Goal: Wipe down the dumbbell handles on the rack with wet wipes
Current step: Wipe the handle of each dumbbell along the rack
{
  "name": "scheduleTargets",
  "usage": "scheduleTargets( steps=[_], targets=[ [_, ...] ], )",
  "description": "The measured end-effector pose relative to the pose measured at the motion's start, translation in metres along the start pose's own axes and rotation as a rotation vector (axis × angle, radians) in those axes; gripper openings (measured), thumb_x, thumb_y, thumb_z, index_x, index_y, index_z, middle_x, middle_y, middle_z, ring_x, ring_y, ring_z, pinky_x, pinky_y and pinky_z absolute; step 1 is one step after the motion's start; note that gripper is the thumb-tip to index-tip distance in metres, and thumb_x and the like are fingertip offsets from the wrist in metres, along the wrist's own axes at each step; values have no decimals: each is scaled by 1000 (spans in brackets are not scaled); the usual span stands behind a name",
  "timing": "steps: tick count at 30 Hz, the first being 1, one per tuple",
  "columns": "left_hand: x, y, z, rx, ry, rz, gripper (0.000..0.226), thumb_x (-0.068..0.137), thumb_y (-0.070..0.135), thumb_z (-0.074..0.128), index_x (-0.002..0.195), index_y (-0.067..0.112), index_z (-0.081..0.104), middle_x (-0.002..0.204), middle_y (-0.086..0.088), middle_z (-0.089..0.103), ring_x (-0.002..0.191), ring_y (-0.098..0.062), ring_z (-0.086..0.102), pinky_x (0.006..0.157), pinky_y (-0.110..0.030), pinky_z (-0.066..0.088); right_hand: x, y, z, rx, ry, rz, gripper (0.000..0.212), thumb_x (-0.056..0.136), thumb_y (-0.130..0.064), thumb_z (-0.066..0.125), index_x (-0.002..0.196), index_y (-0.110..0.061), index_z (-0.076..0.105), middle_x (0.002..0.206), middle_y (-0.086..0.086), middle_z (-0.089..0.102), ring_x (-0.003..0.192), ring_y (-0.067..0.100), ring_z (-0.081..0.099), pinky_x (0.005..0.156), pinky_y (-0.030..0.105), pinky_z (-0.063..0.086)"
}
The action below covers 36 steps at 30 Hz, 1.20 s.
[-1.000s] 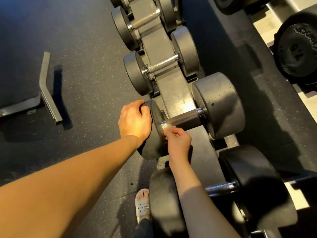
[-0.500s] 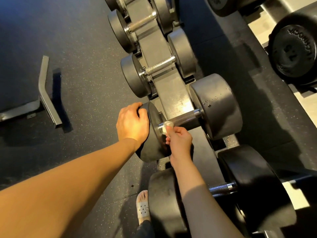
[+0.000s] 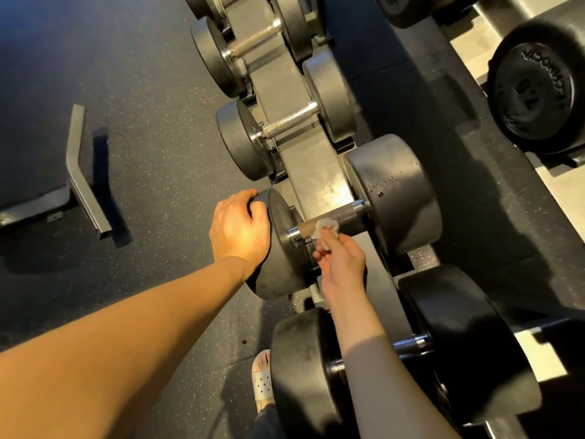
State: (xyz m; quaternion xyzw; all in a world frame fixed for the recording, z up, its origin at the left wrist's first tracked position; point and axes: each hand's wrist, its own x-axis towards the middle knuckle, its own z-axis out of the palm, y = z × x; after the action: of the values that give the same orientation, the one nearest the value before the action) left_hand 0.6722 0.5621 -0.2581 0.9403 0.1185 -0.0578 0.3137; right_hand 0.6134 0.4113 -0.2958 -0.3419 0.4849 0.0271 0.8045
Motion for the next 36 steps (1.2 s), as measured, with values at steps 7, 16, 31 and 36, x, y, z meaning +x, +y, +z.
scheduleTargets(
  steps=[7, 16, 31, 36],
  targets=[
    [0, -1, 1, -9, 1, -4, 55, 93, 40, 30, 132, 23, 66, 127, 1, 69, 122, -24, 57, 104, -45, 48, 53, 7, -18, 85, -43, -125, 18, 95, 8, 54, 111, 14, 59, 103, 10, 63, 107, 16, 60, 109, 18, 36],
    [1, -1, 1, -19, 1, -6, 56, 92, 42, 29, 129, 23, 67, 122, 1, 70, 118, -24, 59, 99, -48, 51, 12, -1, 3, -98, 31, 50, 23, 99, 4, 54, 105, -9, 72, 100, 11, 69, 88, 18, 64, 83, 30, 55],
    [-2, 6, -4, -8, -3, 5, 53, 92, 35, 32, 130, 18, 65, 127, -2, 67, 123, -25, 55, 100, -44, 49, -11, 15, 16, -884, -4, -175, 33, 95, -14, 65, 63, -10, 62, 59, 4, 54, 59, 15, 47, 58, 28, 42],
    [-1, 3, -2, 27, -35, 5, 48, 97, 30, 35, 134, 17, 61, 132, -3, 63, 127, -22, 47, 100, -42, 43, -29, -13, 36, -1311, -220, -559, 19, 101, -25, 59, 89, -19, 71, 84, -6, 64, 73, 6, 57, 63, 20, 39]
  ],
)
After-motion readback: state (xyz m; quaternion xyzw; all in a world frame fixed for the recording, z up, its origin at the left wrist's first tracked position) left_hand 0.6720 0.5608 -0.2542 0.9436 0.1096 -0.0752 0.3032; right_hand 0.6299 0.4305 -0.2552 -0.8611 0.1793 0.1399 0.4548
